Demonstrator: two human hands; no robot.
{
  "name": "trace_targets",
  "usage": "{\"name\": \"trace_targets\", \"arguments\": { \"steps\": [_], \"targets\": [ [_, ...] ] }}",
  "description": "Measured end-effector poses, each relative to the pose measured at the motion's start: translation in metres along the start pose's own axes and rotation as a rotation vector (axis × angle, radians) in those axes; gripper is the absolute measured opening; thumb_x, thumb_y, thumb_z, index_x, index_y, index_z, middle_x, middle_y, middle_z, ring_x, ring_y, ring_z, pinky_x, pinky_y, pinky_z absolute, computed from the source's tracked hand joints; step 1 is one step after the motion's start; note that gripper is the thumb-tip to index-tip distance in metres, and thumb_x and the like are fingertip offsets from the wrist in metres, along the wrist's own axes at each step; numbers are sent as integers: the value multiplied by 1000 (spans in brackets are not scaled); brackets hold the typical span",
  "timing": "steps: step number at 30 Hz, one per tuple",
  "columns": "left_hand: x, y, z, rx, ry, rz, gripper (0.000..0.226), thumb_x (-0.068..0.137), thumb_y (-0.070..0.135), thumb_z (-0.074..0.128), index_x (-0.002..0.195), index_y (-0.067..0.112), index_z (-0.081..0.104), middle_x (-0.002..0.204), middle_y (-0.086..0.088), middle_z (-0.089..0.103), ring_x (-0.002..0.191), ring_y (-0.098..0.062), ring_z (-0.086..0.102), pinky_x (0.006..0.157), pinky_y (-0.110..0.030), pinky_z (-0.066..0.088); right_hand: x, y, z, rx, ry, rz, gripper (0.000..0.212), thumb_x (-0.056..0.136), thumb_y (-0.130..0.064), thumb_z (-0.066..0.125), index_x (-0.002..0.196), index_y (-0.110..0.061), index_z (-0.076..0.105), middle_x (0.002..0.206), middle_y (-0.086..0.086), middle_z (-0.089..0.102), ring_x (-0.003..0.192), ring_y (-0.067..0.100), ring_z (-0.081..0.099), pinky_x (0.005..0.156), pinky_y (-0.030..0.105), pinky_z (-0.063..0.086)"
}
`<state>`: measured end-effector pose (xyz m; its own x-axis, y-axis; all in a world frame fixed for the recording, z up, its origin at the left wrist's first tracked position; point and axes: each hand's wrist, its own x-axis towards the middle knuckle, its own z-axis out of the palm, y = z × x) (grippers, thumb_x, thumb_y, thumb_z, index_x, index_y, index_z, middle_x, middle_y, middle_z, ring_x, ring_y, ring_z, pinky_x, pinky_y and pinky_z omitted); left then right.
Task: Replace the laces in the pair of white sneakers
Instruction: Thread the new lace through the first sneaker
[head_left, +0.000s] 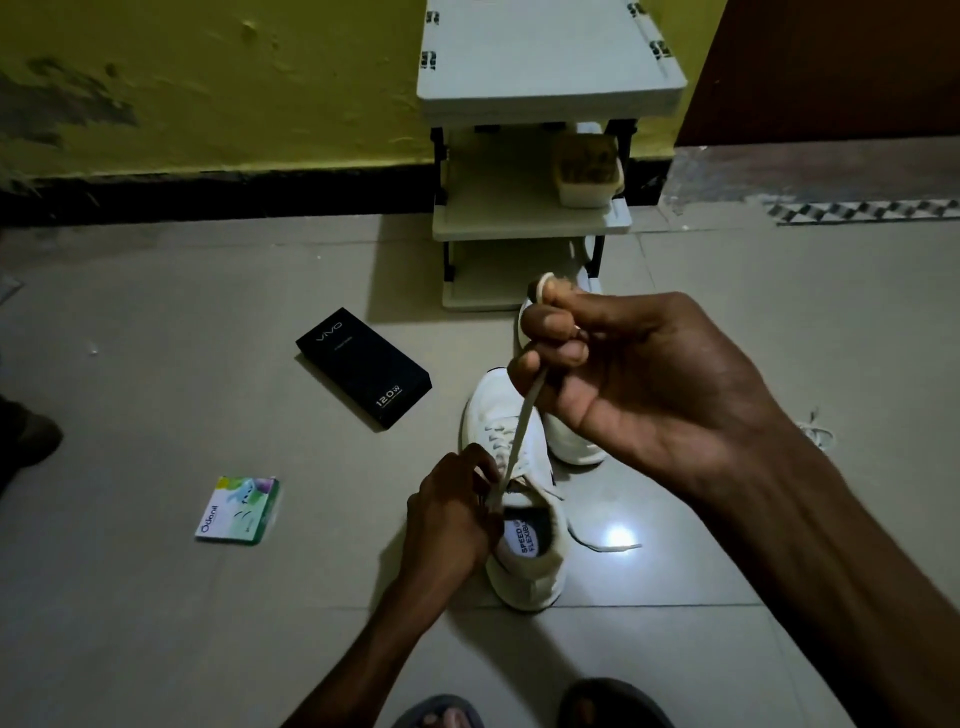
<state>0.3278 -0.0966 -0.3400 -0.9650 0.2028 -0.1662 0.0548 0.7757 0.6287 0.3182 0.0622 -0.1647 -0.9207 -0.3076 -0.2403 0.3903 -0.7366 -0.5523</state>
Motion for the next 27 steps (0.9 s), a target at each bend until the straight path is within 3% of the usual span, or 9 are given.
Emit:
{"name": "trace_targets", "arguments": {
  "steps": [6,9,11,14,16,18,22,24,27],
  "targets": [
    [1,2,-1,-6,-15,-23,25,79,24,70,95,34,54,101,9,58,87,-16,63,77,-27,50,5,1,-11,69,42,19,10,92,-6,45,85,-11,51,70,-2,40,57,5,30,62,21,43],
    [0,2,3,-5,-30,-25,27,84,23,68,101,37,53,107,9,54,92,-18,63,80,-34,54,3,2,-18,-57,107,46,9,89,-6,48,84,-11,53,70,0,44,57,6,32,59,21,43],
    [-1,1,6,-17,-41,-24,28,86,24,68,108,36,54,111,9,52,96,-18,63,81,-36,55,5,6,-28,-267,218,52,8,89,-9,51,86,-10,58,69,2,50,58,8,38,58,23,47],
    [-3,1,8,-16,-41,6,34,86,18,69,113,34,55,112,12,49,97,-12,62,71,-17,47,12,14,-50,-682,421,13,12,92,-13,55,91,-10,66,72,4,64,66,16,54,69,29,52],
    [-5,3,7,-35,-34,4,33,85,13,69,104,36,55,109,12,49,92,-10,61,62,-9,37,16,20,-66,-916,508,-15,11,91,-16,58,91,-17,69,81,-1,72,79,16,61,81,34,51],
    [-6,2,7,-84,-16,0,35,81,10,71,96,37,53,106,14,52,85,-6,62,59,-10,41,19,25,-81,-1140,565,-35,13,91,-22,62,100,-28,69,97,-10,70,94,12,63,88,33,49],
    [-11,0,5,-75,27,56,42,79,20,78,101,40,49,112,17,47,88,1,60,72,-25,56,16,36,-105,-1841,620,17,27,88,-25,62,115,-23,61,117,1,58,102,24,59,78,27,41],
    [-11,1,6,22,66,127,43,80,25,78,109,38,50,120,15,43,99,-2,55,78,-23,55,12,42,-111,-1971,644,81,24,84,-23,63,107,-18,62,117,3,54,98,28,59,72,27,38],
    [-7,4,11,172,122,255,42,76,26,81,109,33,56,120,10,47,99,-8,58,70,-22,52,8,48,-121,-2069,633,202,15,84,-26,62,97,-18,62,106,2,62,90,25,62,66,27,38]
  ]
}}
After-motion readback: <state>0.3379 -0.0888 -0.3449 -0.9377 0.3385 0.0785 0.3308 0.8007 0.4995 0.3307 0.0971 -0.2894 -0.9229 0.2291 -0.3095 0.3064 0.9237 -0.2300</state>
